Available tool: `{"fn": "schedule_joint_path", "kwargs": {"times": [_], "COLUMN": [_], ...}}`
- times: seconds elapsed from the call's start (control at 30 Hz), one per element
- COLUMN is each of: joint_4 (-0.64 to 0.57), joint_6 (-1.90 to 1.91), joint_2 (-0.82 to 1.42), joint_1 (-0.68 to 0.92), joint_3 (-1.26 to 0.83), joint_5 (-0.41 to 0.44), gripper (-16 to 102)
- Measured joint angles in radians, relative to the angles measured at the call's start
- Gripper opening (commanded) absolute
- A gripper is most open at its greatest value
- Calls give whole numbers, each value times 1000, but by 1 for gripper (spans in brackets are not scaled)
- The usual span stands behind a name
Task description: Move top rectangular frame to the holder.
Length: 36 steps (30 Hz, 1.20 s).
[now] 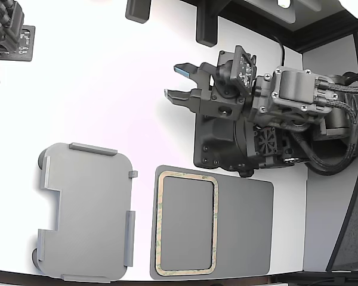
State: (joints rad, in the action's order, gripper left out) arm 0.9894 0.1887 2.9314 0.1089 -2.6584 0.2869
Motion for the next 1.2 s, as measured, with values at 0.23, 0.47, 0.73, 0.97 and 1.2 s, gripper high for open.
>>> {"fn": "schedule_joint_path", "kwargs": {"times": [0.23, 0.47, 0.73, 0.97, 1.2], "joint_4": [-179, -230, -114, 0, 87], "joint_6": [-61, -132, -348, -434, -423], "joint_2": [0, -8, -195, -376, -571], "joint_1": [0, 0, 124, 365, 649], "joint_3": [-37, 12, 213, 368, 489], "joint_5": [-31, -71, -101, 29, 187], "gripper": [100, 100, 100, 81, 100]}}
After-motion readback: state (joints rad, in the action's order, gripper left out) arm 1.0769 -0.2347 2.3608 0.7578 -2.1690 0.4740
